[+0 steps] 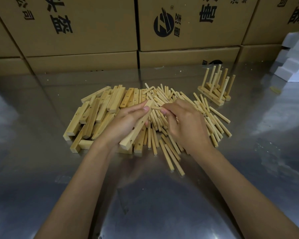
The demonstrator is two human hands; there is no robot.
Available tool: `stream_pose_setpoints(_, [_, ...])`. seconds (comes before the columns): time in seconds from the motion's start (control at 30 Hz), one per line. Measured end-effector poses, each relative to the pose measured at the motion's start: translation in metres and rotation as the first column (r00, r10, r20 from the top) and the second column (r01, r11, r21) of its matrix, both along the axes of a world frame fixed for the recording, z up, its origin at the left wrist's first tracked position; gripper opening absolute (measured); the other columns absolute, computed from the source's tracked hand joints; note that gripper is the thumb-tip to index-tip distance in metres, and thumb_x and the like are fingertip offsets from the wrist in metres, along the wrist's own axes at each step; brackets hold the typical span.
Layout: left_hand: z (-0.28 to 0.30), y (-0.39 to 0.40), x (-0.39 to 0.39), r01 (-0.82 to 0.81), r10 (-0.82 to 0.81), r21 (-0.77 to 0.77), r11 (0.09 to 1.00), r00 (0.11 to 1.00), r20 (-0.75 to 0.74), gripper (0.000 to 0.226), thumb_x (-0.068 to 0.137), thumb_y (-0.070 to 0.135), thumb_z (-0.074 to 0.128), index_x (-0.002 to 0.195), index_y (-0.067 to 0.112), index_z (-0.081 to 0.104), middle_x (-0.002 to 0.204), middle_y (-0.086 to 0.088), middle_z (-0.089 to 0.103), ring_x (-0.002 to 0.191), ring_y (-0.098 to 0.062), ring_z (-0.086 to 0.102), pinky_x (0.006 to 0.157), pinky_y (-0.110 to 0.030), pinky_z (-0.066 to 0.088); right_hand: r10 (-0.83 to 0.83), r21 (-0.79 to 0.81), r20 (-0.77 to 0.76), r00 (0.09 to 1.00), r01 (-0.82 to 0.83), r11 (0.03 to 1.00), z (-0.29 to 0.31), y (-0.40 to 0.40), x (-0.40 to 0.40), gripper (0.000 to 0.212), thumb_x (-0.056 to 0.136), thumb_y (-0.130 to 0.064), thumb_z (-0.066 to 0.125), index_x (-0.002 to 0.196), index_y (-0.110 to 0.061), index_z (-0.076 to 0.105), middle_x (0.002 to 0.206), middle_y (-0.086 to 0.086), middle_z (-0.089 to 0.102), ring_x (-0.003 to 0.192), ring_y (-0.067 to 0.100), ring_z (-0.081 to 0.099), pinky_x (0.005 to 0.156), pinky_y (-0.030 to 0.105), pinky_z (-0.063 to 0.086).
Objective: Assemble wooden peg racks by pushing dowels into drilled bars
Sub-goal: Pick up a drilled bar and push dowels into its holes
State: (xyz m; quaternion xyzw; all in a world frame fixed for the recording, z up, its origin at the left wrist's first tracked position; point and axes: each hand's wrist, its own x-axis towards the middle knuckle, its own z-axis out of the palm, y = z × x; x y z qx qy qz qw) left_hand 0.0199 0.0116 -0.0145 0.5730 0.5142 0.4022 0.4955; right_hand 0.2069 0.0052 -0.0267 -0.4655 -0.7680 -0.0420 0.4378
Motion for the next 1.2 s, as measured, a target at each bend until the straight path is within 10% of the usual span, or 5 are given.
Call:
stream_pose_setpoints(0.13, [-0.002,-0.002,0.004,0.018,-0.018,0.024,1.000,1.000,-0.023,0.032,0.098,0.045,0.059,0.130,0.050,0.061,0.111,0.002,0.075,0.113,-0.025,0.065,0.104,-0.051,0.046,-0.042,-0.066,0.010,0.999,0.042,0.997,0.002,-0.004,-0.002,0.017,0.099,-0.015,0.055,0.099,-0.010,0.071,0.080,-0.005,0.060,0.066,0.009,0.052,0.057,0.023,0.042])
stream_pose_setpoints(0.4, [-0.001,-0.002,0.009,0.110,-0.110,0.007,0.994,0.993,-0.032,0.042,0.103,0.046,0.049,0.143,0.058,0.043,0.063,0.002,0.056,0.052,-0.006,0.051,0.051,-0.023,0.044,-0.059,-0.241,-0.192,0.980,0.012,0.971,-0.003,0.003,0.003,0.017,0.099,-0.023,0.056,0.097,-0.017,0.072,0.058,-0.013,0.054,0.046,0.005,0.046,0.049,0.020,0.030])
stream_pose_setpoints(0.7, [0.005,-0.004,0.001,-0.139,0.142,0.040,0.989,0.985,-0.095,0.031,0.104,0.053,0.041,0.128,0.040,0.058,0.058,0.009,0.061,0.062,-0.004,0.057,0.092,-0.047,0.049,-0.059,-0.294,-0.610,0.790,-0.156,0.943,0.002,0.014,0.013,0.029,0.102,-0.047,0.044,0.098,-0.031,0.068,0.066,-0.013,0.059,0.054,-0.001,0.048,0.050,0.016,0.041])
stream_pose_setpoints(0.9, [0.004,0.002,-0.009,-0.321,0.324,-0.067,0.945,0.945,0.035,0.047,0.103,0.052,0.042,0.135,0.021,0.059,0.058,0.007,0.063,0.117,-0.040,0.062,0.114,-0.065,0.032,-0.174,-0.435,0.158,0.972,0.227,0.871,-0.022,0.038,-0.005,0.022,0.098,-0.034,0.056,0.097,-0.018,0.070,0.112,0.003,0.062,0.114,0.019,0.054,0.095,0.039,0.048])
stream_pose_setpoints(1.2, [0.002,0.005,-0.007,-0.315,0.336,-0.141,0.939,0.928,0.162,0.048,0.107,0.047,0.037,0.104,0.016,0.074,0.054,0.003,0.055,0.043,-0.008,0.047,0.045,-0.023,0.038,-0.239,-0.433,-0.065,0.969,0.189,0.881,-0.013,0.040,0.004,0.007,0.098,-0.027,0.058,0.097,-0.022,0.064,0.076,-0.011,0.060,0.066,0.005,0.057,0.053,0.024,0.040])
